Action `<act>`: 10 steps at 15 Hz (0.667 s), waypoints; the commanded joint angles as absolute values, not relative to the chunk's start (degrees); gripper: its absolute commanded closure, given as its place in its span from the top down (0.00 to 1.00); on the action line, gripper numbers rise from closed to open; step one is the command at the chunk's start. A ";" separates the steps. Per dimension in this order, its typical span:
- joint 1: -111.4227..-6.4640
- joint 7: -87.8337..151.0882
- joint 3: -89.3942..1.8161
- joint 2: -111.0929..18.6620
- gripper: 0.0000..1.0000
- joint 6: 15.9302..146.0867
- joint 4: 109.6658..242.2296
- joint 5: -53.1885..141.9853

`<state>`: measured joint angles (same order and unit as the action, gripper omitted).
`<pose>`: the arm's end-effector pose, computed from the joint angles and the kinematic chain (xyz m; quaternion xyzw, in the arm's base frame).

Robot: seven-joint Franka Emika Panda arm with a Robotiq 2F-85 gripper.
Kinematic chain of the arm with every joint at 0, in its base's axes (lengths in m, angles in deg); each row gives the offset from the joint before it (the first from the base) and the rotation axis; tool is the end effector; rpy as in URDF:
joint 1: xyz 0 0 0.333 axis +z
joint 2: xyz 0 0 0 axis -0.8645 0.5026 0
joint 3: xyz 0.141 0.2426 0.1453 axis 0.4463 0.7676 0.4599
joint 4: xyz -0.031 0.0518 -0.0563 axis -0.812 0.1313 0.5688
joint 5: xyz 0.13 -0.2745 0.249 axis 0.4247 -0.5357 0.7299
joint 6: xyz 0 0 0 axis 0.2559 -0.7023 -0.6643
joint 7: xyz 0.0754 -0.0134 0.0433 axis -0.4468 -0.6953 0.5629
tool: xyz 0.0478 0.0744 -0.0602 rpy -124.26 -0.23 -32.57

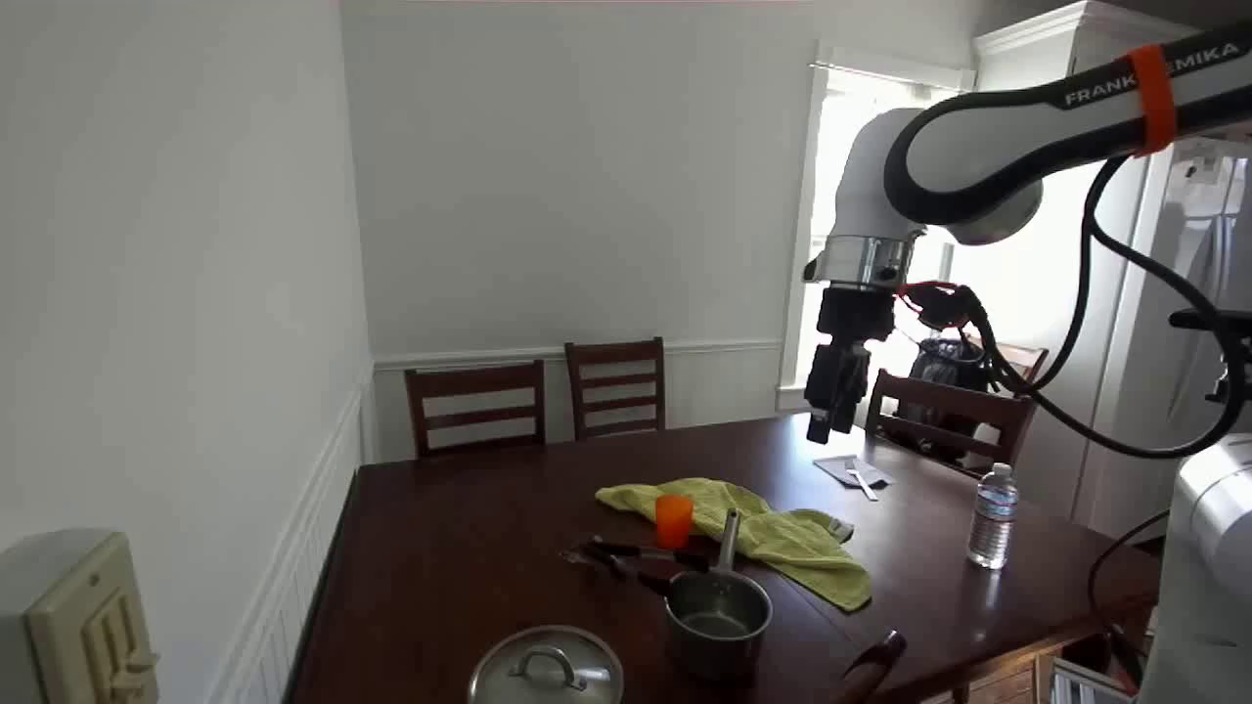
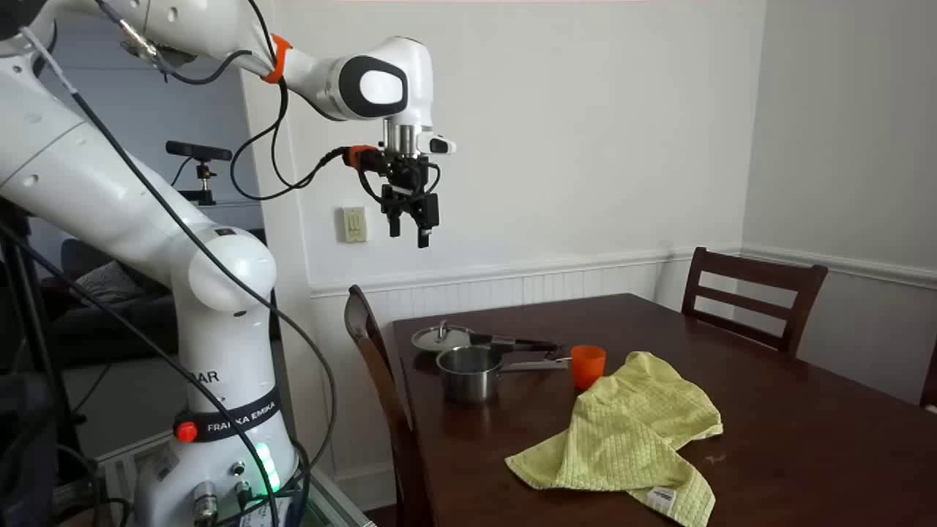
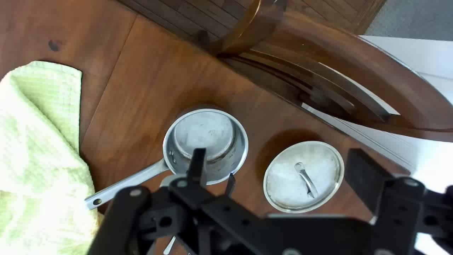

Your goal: Put the teaspoon in the orange cup

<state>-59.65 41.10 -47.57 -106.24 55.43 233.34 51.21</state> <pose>0.3249 -0.0402 0.4862 -0.9965 0.0163 -0.0282 0.0765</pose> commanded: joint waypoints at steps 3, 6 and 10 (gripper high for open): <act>-62.38 37.69 -46.48 -102.64 1.00 57.63 231.80 51.62; -65.20 34.43 -47.11 -94.55 1.00 63.74 228.31 50.60; -67.59 34.02 -47.41 -81.22 1.00 71.54 220.39 49.55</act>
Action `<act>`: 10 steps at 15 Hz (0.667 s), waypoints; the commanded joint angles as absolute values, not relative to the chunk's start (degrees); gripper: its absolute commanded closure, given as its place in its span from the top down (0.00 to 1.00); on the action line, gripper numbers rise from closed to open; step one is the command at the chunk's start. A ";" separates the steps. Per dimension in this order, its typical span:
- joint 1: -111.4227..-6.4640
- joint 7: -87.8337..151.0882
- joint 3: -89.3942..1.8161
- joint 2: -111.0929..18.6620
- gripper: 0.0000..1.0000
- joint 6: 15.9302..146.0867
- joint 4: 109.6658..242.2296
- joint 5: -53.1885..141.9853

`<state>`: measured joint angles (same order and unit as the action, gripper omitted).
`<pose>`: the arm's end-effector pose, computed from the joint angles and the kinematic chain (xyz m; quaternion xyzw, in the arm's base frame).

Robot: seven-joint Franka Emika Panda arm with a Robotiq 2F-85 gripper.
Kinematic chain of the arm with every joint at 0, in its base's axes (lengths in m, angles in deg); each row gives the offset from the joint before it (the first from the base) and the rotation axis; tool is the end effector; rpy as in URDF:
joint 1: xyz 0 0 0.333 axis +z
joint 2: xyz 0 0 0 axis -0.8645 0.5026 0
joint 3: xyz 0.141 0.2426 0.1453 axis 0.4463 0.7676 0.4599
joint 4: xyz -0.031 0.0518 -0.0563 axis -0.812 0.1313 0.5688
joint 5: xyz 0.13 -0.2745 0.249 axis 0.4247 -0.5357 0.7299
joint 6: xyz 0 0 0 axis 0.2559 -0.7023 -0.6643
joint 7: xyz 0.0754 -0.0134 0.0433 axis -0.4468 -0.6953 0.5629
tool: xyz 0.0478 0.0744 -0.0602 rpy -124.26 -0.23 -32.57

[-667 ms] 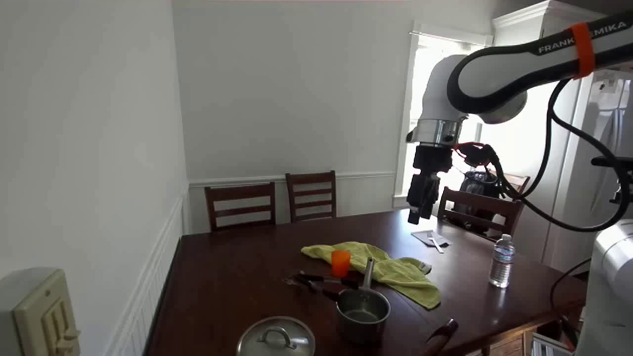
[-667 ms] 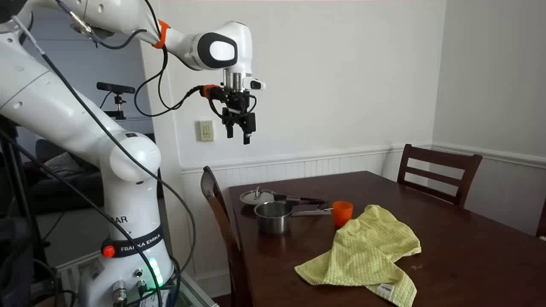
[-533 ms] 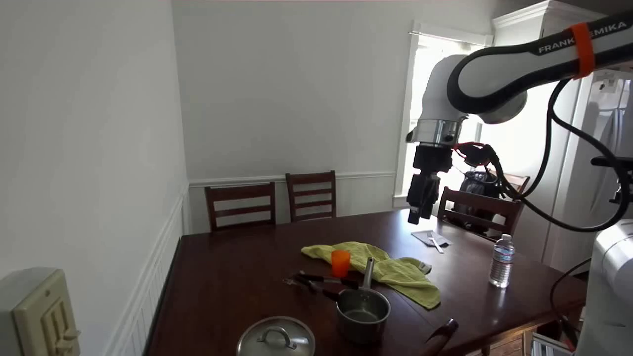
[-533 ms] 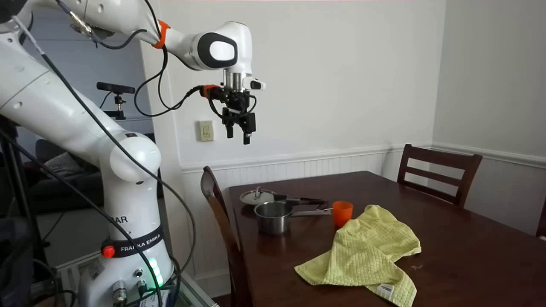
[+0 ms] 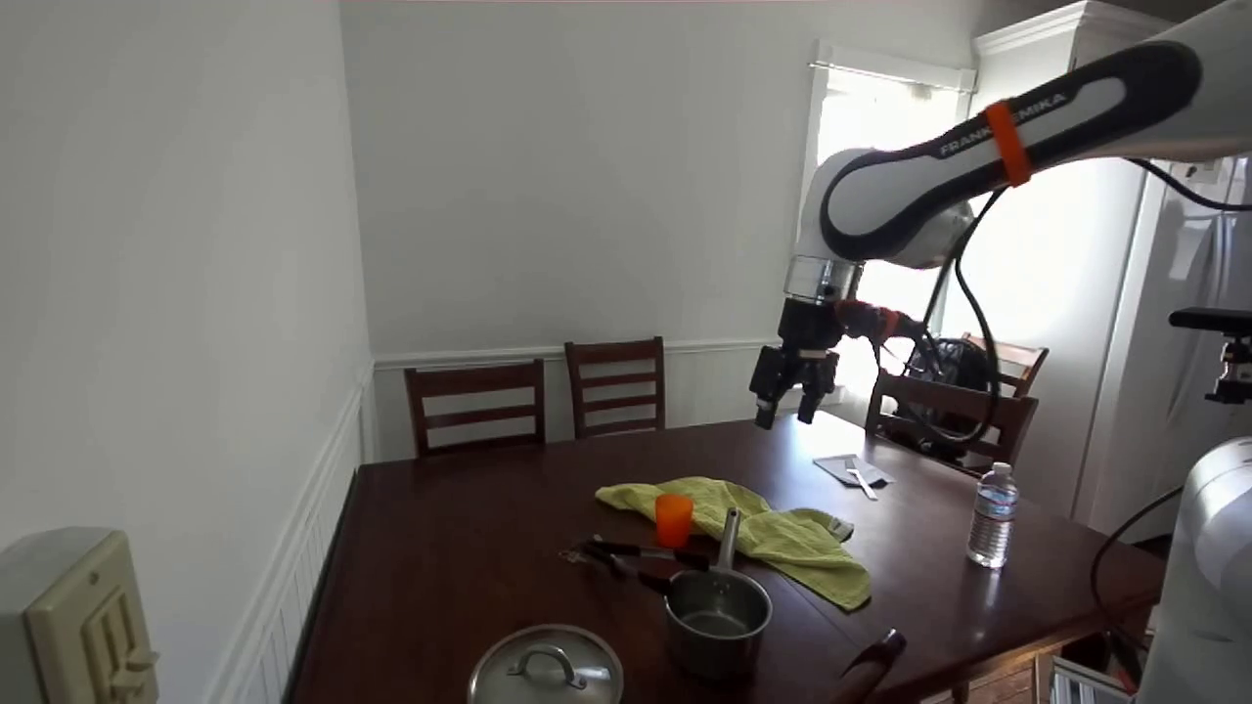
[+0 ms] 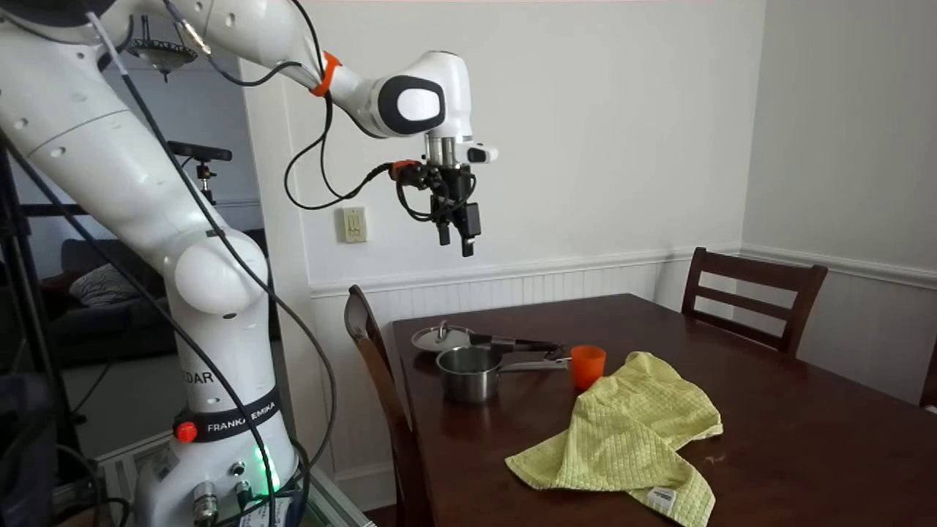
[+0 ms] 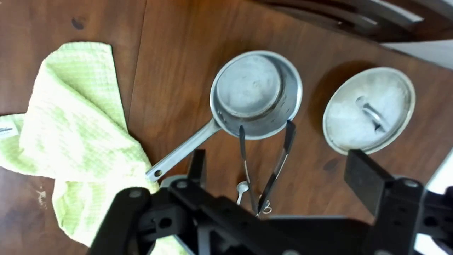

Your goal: Put the teaspoon in the orange cup

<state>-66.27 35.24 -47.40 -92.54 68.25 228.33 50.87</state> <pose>0.3861 -0.0951 0.4637 -0.9869 0.1380 -0.0636 0.0536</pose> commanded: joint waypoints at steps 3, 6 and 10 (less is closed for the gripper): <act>-68.59 32.11 -46.94 -70.87 1.00 74.61 213.09 47.52; -68.29 30.91 -47.56 -61.09 1.00 73.64 204.66 47.82; -67.91 32.15 -47.60 -61.37 1.00 74.96 206.24 48.71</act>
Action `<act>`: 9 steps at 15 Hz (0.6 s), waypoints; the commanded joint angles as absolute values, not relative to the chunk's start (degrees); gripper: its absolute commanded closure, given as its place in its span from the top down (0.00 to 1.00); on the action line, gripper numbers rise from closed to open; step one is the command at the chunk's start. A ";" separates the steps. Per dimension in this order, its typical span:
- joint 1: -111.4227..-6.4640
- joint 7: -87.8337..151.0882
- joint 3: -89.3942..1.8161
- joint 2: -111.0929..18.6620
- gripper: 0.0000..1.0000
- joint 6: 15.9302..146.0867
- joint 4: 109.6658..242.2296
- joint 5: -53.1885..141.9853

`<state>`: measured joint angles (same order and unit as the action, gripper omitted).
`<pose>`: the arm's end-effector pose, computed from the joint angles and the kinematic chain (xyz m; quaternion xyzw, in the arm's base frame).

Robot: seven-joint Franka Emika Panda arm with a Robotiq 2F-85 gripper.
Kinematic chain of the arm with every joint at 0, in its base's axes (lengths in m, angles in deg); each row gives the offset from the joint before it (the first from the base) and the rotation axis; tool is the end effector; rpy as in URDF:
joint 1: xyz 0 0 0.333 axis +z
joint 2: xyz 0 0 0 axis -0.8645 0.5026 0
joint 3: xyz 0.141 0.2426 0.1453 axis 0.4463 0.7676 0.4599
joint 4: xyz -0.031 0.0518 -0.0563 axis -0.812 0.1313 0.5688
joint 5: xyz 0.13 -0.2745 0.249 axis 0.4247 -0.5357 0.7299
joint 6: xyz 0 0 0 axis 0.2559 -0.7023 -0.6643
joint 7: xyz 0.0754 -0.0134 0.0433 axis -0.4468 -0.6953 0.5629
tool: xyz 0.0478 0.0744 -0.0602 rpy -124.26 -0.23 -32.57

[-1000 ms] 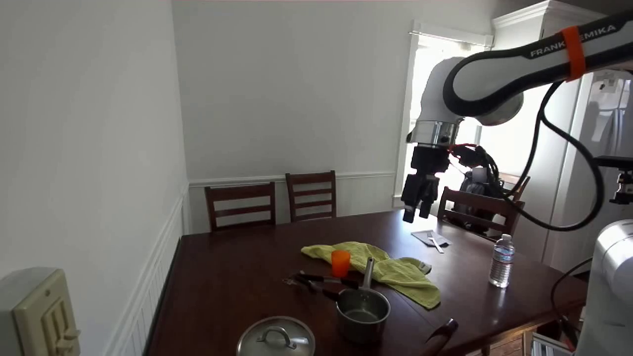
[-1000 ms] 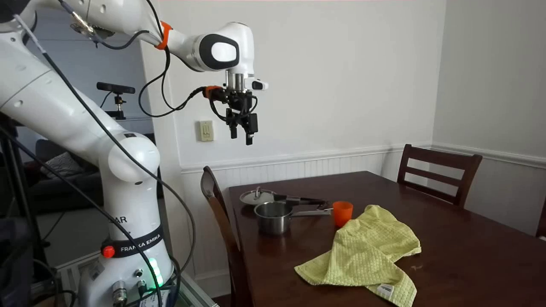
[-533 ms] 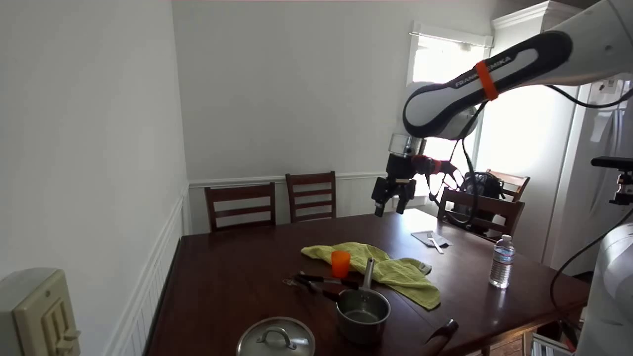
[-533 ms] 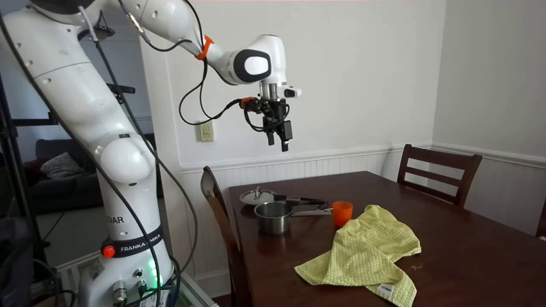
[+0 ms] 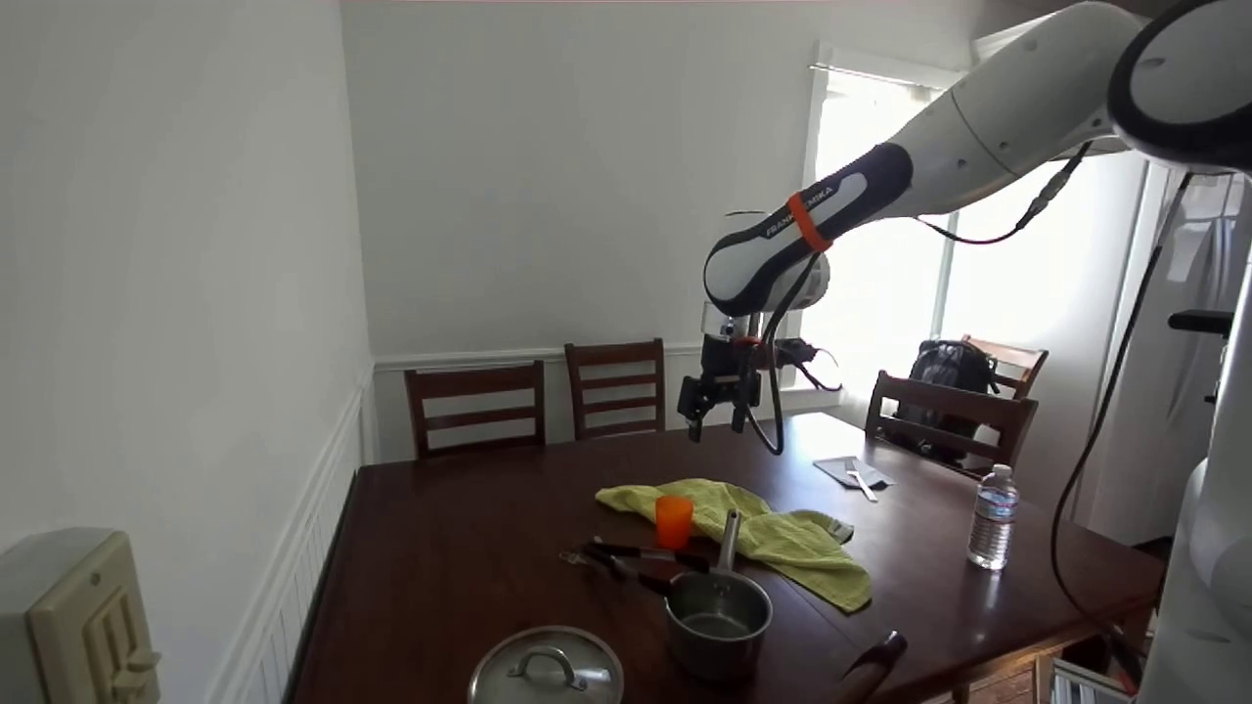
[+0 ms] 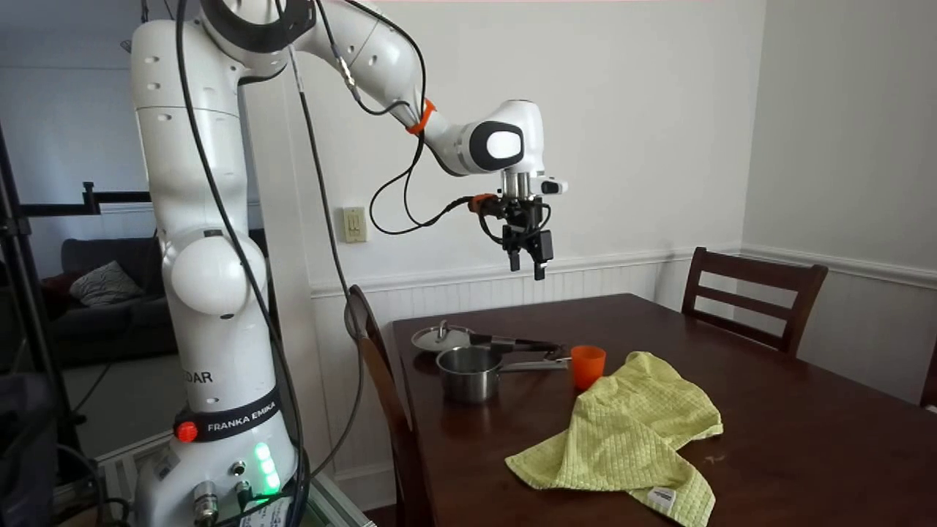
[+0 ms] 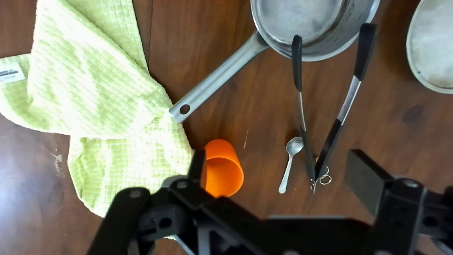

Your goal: Put the teaspoon in the orange cup

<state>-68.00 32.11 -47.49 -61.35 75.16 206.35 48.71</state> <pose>0.5292 -0.1490 0.4002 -0.9828 0.1801 -0.0407 0.0041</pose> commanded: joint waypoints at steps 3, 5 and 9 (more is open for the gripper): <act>-67.91 32.08 -47.63 -60.56 1.00 74.87 205.23 48.71; -67.91 32.05 -47.63 -60.60 1.00 74.90 205.17 48.72; -68.22 31.36 -47.85 -57.64 1.00 73.66 202.16 51.30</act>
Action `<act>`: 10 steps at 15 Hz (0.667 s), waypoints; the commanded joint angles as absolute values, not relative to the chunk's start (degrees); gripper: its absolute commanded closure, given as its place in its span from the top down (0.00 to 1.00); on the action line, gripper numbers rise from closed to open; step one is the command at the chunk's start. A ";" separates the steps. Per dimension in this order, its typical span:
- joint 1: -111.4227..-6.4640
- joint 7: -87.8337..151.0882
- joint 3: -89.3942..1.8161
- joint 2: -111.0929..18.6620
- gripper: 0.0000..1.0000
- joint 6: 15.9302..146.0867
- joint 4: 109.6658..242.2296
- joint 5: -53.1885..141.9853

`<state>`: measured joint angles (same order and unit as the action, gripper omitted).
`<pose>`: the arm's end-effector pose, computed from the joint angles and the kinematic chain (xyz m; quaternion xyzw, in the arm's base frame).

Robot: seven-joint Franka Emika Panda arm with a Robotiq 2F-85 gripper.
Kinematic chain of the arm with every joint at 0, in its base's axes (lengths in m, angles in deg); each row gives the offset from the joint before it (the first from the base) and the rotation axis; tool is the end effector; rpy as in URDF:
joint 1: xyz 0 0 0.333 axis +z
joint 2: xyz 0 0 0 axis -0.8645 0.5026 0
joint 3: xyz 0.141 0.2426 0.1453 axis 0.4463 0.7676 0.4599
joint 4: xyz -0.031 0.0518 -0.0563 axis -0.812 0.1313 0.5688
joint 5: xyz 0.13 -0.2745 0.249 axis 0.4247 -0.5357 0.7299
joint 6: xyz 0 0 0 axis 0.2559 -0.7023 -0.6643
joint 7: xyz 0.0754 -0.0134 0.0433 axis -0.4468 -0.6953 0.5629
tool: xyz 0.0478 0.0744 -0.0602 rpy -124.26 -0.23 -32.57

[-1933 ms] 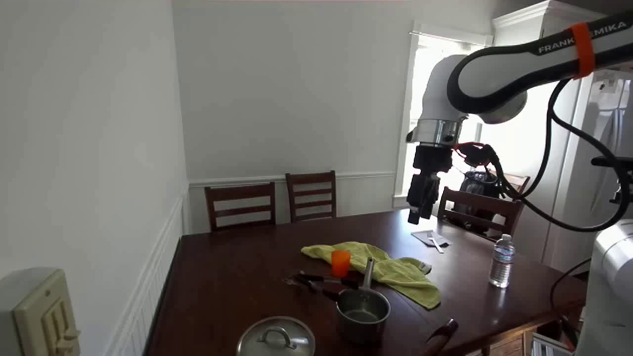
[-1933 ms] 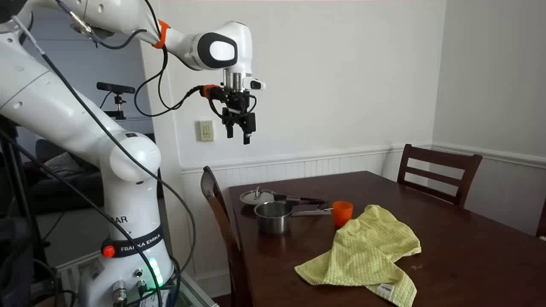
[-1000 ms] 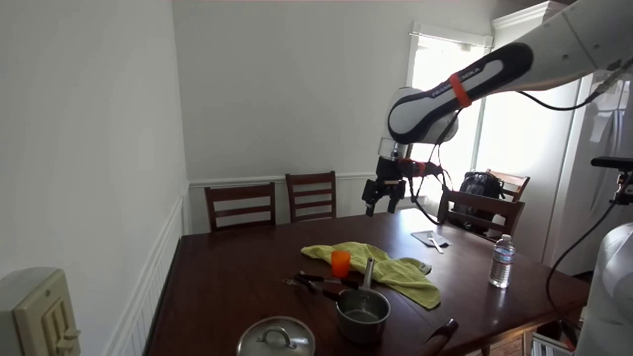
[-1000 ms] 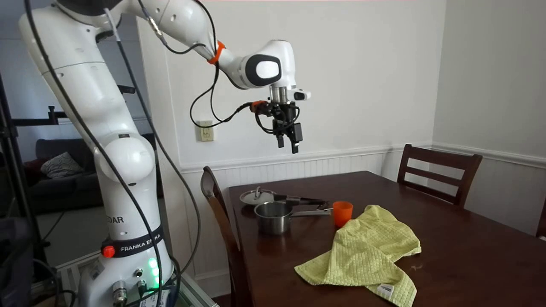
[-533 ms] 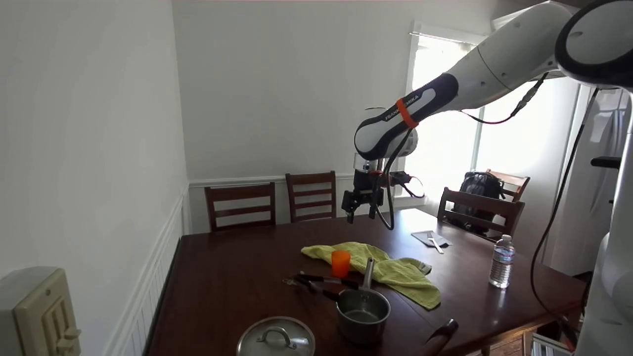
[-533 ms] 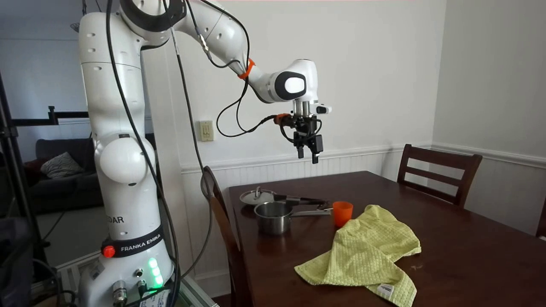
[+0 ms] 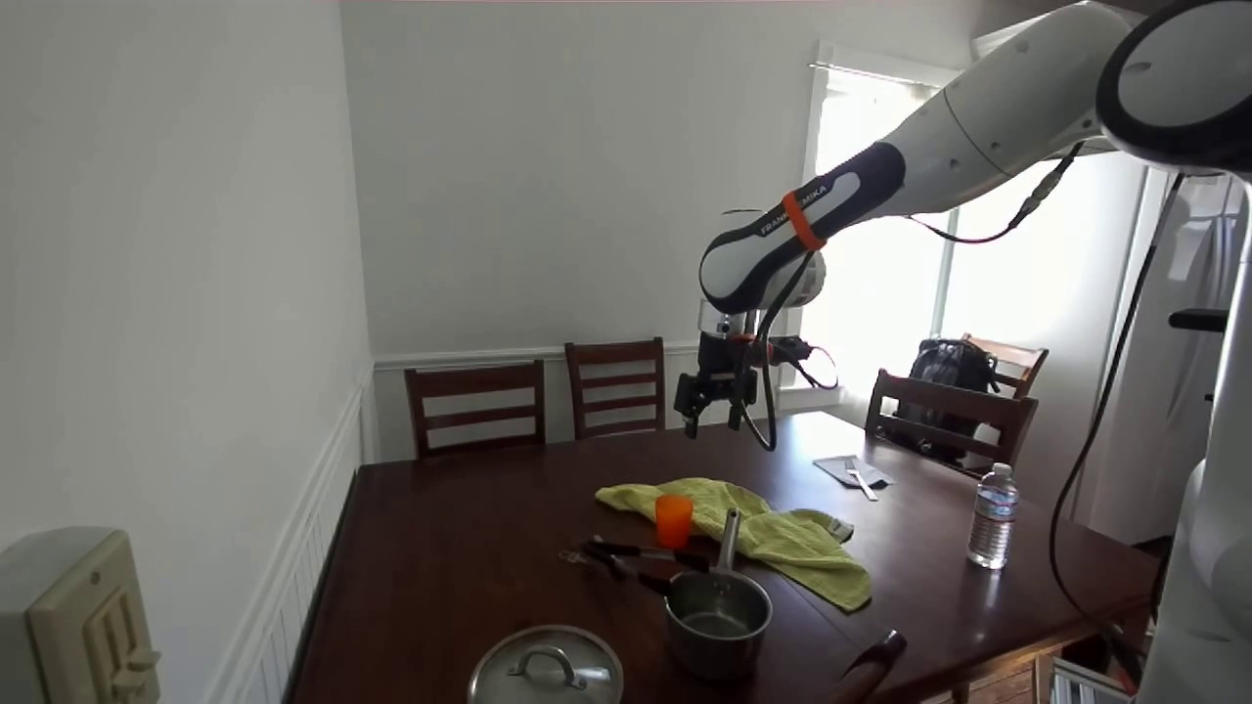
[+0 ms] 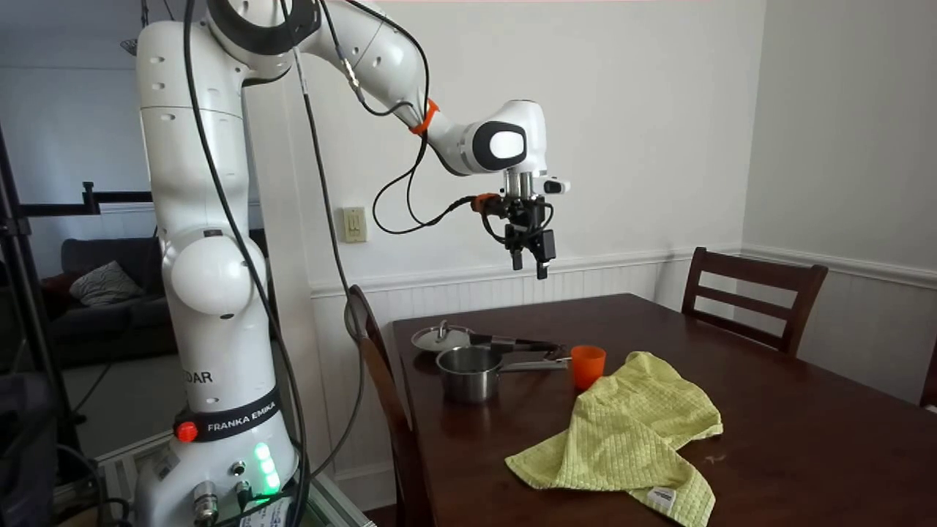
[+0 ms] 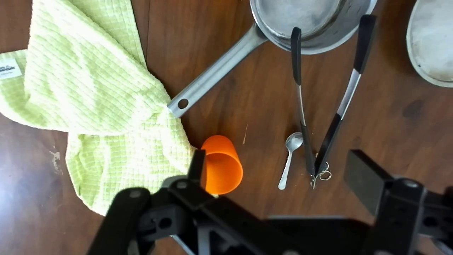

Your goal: Put the teaspoon in the orange cup

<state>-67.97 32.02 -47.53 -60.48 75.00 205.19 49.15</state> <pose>0.5348 -0.1503 0.4010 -0.9822 0.1830 -0.0422 0.0061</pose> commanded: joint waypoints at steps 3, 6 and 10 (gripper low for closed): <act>-68.73 32.14 -48.05 -49.53 1.00 72.39 193.95 54.35; -69.59 32.61 -48.00 -40.97 1.00 70.60 184.86 55.32; -70.12 34.73 -46.28 -30.63 1.00 64.95 172.95 54.68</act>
